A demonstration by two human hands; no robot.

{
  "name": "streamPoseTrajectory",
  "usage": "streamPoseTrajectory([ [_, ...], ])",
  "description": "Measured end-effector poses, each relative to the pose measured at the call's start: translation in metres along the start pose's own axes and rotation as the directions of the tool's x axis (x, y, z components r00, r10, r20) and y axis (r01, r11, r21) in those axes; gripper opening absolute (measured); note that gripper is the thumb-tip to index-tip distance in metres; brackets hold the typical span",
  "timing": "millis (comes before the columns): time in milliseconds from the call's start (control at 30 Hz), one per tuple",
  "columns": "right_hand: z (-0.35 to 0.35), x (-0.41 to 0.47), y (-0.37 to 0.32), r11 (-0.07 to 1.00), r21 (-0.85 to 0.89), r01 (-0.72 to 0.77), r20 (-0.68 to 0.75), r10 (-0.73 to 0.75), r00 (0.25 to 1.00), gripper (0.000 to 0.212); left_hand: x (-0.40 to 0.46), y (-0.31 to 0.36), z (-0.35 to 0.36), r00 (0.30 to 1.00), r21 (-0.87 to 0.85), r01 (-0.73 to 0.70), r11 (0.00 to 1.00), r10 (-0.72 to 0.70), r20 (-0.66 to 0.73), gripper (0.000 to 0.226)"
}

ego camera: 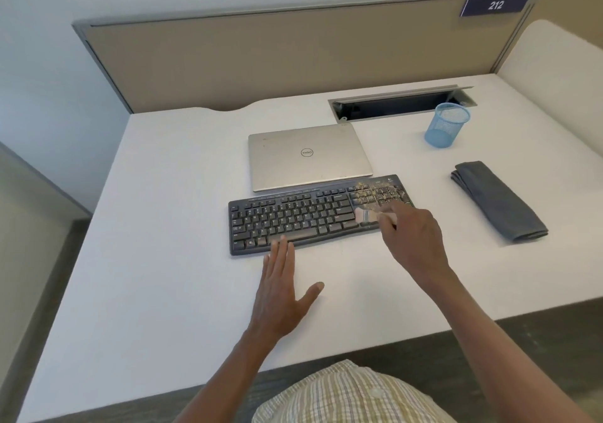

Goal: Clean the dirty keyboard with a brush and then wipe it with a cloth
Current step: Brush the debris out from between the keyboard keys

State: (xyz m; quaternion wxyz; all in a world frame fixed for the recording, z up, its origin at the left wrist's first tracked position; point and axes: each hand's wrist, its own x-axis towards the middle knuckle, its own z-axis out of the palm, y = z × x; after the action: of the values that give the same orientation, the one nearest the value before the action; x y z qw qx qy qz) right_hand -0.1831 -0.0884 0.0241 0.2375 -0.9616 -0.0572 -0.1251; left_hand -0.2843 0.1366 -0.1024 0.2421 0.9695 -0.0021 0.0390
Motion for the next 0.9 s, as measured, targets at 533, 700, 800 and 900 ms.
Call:
streamPoseTrajectory([
  [533, -0.01, 0.076, 0.079, 0.992, 0.062, 0.113, 0.108, -0.119, 0.987, 0.017, 0.029, 0.076, 0.049, 0.997, 0.153, 0.058, 0.987, -0.066, 0.049, 0.097],
  [700, -0.014, 0.099, 0.088, 0.979, 0.192, 0.065, 0.161, -0.096, 0.982, 0.009, 0.034, 0.089, 0.06, 0.992, 0.203, 0.09, 0.975, -0.106, 0.068, 0.099],
  [800, -0.015, 0.112, 0.092, 0.971, 0.235, 0.04, 0.132, -0.073, 0.989, 0.009, 0.035, 0.09, 0.066, 0.993, 0.213, 0.08, 0.974, -0.097, 0.072, 0.102],
  [900, -0.011, 0.117, 0.095, 0.964, 0.266, 0.018, 0.092, -0.044, 0.995, 0.008, 0.038, 0.086, 0.066, 0.993, 0.227, 0.082, 0.971, -0.099, 0.066, 0.105],
])
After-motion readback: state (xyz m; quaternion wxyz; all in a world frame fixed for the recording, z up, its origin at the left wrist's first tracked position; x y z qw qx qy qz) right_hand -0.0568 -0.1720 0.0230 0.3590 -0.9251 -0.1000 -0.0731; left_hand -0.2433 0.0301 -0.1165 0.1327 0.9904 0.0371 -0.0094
